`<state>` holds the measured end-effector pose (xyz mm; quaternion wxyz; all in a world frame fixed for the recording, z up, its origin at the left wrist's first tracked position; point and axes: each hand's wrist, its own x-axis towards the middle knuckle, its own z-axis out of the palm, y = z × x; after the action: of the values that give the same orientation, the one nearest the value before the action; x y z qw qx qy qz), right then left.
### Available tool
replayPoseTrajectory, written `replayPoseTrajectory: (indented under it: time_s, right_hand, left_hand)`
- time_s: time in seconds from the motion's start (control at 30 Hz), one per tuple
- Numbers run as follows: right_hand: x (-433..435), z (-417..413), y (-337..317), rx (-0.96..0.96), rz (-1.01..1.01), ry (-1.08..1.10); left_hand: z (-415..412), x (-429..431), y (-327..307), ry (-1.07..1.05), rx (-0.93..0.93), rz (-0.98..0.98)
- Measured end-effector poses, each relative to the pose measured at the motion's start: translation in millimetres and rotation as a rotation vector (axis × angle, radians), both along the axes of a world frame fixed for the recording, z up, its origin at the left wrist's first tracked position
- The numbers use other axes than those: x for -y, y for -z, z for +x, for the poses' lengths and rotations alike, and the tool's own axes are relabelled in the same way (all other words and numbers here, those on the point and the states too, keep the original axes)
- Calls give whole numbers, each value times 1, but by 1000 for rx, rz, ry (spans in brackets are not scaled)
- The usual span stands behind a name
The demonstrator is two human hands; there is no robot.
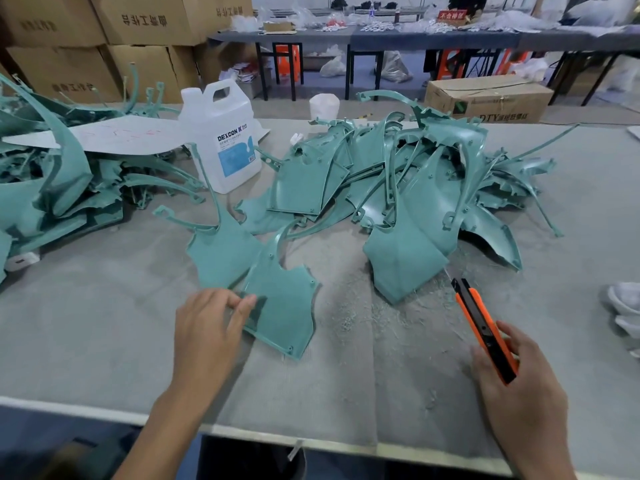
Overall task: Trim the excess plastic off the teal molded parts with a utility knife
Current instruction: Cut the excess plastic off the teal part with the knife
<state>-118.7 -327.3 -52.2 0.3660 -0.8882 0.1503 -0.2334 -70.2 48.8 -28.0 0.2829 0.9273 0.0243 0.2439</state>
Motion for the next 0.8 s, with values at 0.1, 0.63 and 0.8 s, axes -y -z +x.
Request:
replayPoseTrajectory:
  time_s: [0.1, 0.63, 0.8]
  right_hand:
    - [1, 0, 0, -28, -66, -10]
    - [3, 2, 2, 33, -22, -9]
    - [4, 2, 2, 42, 88, 52]
  left_hand:
    - [-8, 11, 5, 127, -204, 40]
    - [34, -1, -4, -107, -33, -253]
    - [28, 12, -16, -86, 147, -347]
